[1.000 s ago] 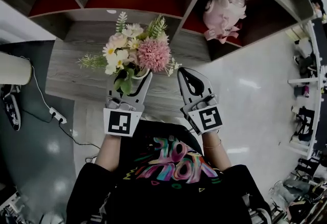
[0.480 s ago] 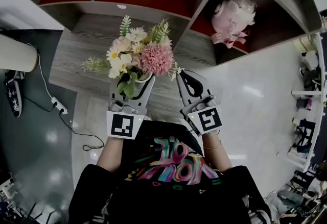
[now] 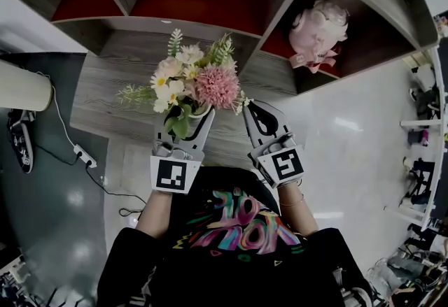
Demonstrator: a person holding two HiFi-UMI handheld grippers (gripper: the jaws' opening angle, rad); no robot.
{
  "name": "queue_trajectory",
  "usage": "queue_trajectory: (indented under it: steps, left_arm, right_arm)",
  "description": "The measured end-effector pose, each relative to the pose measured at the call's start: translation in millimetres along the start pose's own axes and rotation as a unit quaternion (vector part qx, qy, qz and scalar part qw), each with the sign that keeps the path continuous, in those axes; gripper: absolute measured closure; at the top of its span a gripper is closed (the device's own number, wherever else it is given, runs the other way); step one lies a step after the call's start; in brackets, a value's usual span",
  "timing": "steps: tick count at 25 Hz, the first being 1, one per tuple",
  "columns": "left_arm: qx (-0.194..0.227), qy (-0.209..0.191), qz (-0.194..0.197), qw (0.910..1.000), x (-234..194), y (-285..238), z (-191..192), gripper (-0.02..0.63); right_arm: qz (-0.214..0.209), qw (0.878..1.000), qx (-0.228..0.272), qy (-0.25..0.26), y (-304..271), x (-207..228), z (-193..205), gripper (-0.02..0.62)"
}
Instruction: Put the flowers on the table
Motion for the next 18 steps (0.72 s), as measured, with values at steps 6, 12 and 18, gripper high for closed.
queue_trajectory:
  steps: [6,12,18]
  left_arm:
    - [0.001,0.004,0.007,1.0000,-22.1,-19.1,12.2,0.339]
    - [-0.006,-0.003,0.006,1.0000,-15.7,-11.2,3.5,0.339]
    - [-0.013,0.000,0.010,0.9999,-24.7,-20.2,19.7,0.339]
  right_arm:
    - [0.011,1.000,-0.012,-0.002,-23.4,8.2,13.6,0.578]
    - [0.017,1.000,-0.017,-0.014,-5.1,7.8,6.9,0.578]
    - [0.024,0.999,-0.029,-0.017,-13.2,15.0,17.1,0.578]
Point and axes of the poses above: the fingertips, and each gripper's own axes: y backward along the fingers, x to its right, z out of its underside, the point moved 4 cm from there along y, backward along the fingers, and after that the axes turned 1 degree about x, right-handed, at the moved point
